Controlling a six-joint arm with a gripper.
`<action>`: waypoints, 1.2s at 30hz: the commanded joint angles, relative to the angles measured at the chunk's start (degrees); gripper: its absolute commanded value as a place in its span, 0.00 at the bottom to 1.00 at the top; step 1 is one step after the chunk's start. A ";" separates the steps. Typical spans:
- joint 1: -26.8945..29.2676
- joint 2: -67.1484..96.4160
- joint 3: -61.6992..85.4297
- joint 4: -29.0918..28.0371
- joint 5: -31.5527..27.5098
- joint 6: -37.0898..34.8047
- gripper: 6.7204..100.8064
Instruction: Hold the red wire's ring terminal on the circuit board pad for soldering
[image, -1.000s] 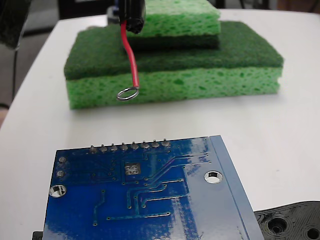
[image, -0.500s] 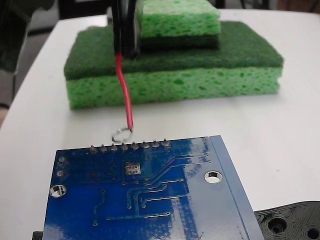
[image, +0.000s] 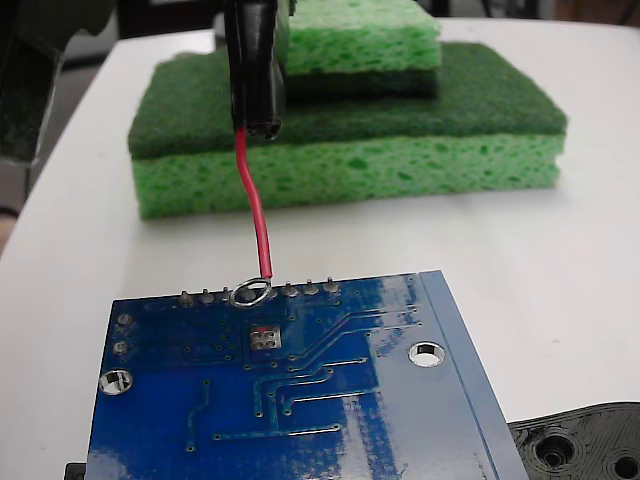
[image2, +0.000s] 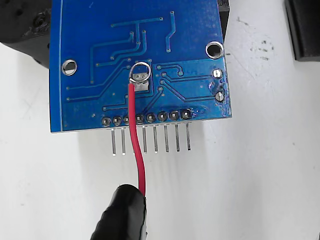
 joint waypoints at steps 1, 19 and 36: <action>0.00 -0.18 -0.44 -0.35 -0.44 0.09 0.99; -0.18 -1.14 -0.35 -0.70 -0.62 0.00 0.99; -0.53 -1.49 -0.26 -0.70 -0.70 0.18 0.99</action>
